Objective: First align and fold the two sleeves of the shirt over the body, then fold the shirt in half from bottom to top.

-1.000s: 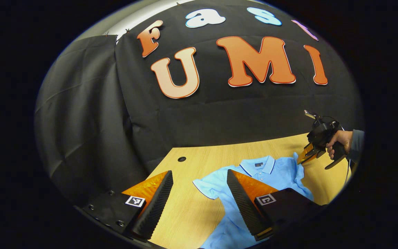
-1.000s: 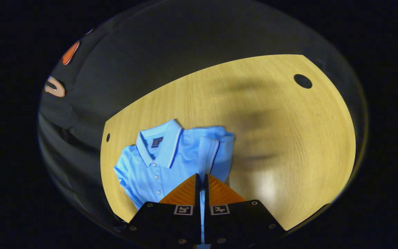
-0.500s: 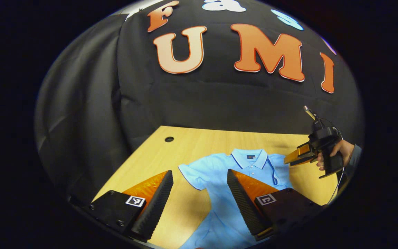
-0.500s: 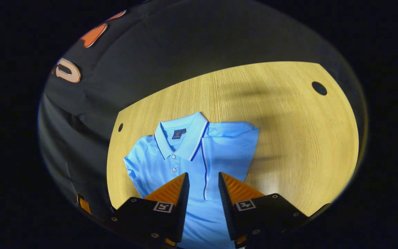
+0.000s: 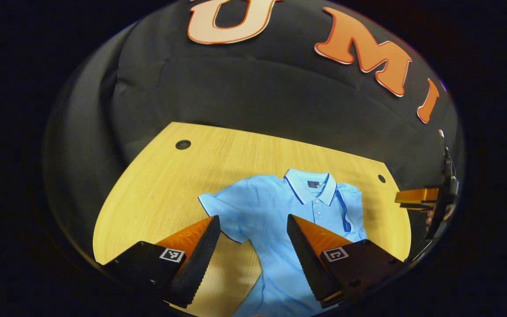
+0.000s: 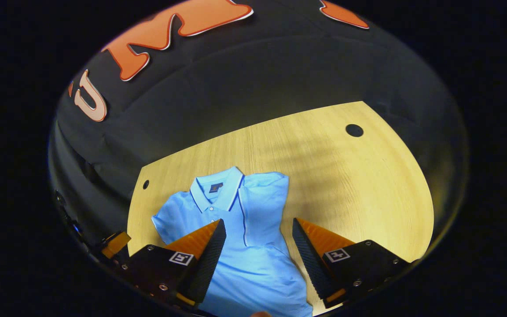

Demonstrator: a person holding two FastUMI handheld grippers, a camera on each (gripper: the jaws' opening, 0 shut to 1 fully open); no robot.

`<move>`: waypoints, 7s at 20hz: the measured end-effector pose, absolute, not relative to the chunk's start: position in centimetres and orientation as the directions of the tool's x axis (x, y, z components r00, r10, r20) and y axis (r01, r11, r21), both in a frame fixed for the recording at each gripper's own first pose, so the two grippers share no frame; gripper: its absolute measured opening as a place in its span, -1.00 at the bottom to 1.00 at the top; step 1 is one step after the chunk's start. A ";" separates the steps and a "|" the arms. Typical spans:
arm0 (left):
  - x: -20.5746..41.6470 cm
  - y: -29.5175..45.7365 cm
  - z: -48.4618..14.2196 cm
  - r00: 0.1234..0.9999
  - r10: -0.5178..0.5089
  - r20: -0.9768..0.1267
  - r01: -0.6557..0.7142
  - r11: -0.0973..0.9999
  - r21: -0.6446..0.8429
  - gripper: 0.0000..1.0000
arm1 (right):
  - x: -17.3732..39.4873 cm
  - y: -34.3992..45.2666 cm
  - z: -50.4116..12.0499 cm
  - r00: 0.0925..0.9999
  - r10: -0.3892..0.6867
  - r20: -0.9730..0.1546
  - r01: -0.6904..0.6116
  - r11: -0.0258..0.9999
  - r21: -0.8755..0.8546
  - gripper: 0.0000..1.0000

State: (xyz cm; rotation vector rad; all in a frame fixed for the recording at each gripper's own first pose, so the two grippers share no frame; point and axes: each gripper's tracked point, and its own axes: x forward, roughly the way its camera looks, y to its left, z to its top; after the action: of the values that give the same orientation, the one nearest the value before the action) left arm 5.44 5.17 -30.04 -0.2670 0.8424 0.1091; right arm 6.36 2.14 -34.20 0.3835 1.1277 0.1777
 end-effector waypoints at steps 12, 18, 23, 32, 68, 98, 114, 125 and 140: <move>8.6 7.9 -40.8 0.405 -0.065 -0.912 -0.275 0.943 -0.189 0.97 | -2.6 -1.6 -31.7 0.545 0.175 -0.820 0.061 0.967 0.247 0.96; 9.0 8.5 -43.1 0.323 -0.033 -0.946 -0.311 0.940 -0.139 0.38 | -3.4 -2.5 -28.9 0.645 0.141 -0.751 0.008 0.981 0.191 0.97; 9.1 9.4 -44.8 0.245 0.014 -0.969 -0.325 0.943 -0.069 0.38 | -5.3 -4.0 -26.6 0.678 0.113 -0.726 0.016 0.986 0.168 0.97; 10.2 8.7 -44.7 0.268 0.011 -0.963 -0.300 0.951 -0.072 -0.73 | -7.6 -4.7 -24.8 0.705 0.088 -0.704 0.024 0.989 0.147 0.97; -0.8 -2.0 -33.1 0.569 -0.162 -0.806 0.063 0.986 -0.153 1.00 | -15.9 -4.9 -28.2 0.608 0.196 -0.769 -0.066 0.978 0.197 0.97; -27.1 -1.9 -42.9 0.377 -0.013 -0.926 -0.042 0.999 -0.031 1.00 | -30.1 -2.6 -41.6 0.340 0.270 -0.901 -0.201 0.957 0.211 0.84; -24.5 -5.0 -42.2 0.388 -0.101 -0.916 -0.058 0.989 -0.134 -0.89 | -28.7 -1.1 -41.2 0.311 0.354 -0.882 0.004 0.928 0.374 -0.99; -18.5 -5.6 -35.4 0.545 -0.100 -0.832 -0.014 0.992 -0.128 -0.89 | -21.0 -0.4 -35.9 0.448 0.505 -0.738 0.120 0.784 0.609 -0.99; -5.6 -2.8 -30.6 0.631 -0.168 -0.757 0.025 0.980 -0.196 -0.89 | -7.8 1.1 -31.1 0.542 0.496 -0.679 0.106 0.761 0.640 -0.99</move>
State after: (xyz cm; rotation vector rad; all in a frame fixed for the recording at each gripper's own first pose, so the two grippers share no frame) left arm -5.58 -2.81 -30.64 -0.1734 0.8816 -0.1113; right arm -7.80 1.12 -31.09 0.6927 0.9886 0.2544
